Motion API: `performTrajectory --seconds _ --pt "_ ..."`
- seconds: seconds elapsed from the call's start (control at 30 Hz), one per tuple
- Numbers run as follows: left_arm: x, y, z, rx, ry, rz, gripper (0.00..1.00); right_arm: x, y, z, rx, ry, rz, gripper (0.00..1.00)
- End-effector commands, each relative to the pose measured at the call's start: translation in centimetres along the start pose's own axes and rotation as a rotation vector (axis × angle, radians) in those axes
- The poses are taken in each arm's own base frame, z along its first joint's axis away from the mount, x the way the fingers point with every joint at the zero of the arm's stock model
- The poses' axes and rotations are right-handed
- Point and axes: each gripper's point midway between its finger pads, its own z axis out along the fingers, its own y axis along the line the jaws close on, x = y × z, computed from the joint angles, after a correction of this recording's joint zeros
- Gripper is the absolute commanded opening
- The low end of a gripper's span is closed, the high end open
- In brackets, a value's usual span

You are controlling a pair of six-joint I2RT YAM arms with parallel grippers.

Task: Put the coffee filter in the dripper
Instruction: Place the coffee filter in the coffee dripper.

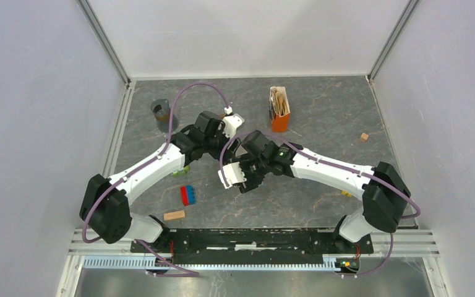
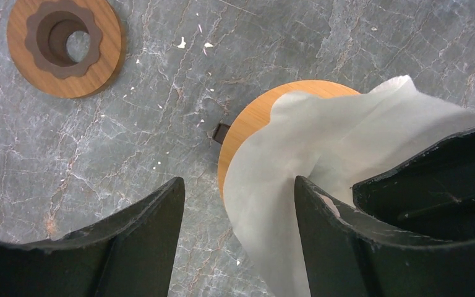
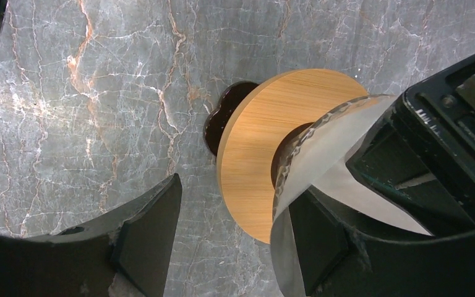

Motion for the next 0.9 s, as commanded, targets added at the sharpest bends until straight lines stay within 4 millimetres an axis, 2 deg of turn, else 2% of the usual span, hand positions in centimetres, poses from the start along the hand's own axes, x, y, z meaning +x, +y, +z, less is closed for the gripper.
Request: performTrajectory --seconds 0.0,0.57,0.87 --pt "-1.2 -0.2 -0.1 0.022 -0.027 0.012 0.72 -0.8 -1.0 -0.1 0.011 -0.007 -0.018 0.69" --pt "1.3 0.0 0.9 0.015 0.029 0.035 0.73 0.1 -0.6 1.0 -0.019 0.027 -0.005 0.7" --pt "1.6 -0.2 1.2 0.027 0.035 0.039 0.73 0.0 -0.8 0.9 -0.02 0.031 -0.002 0.7"
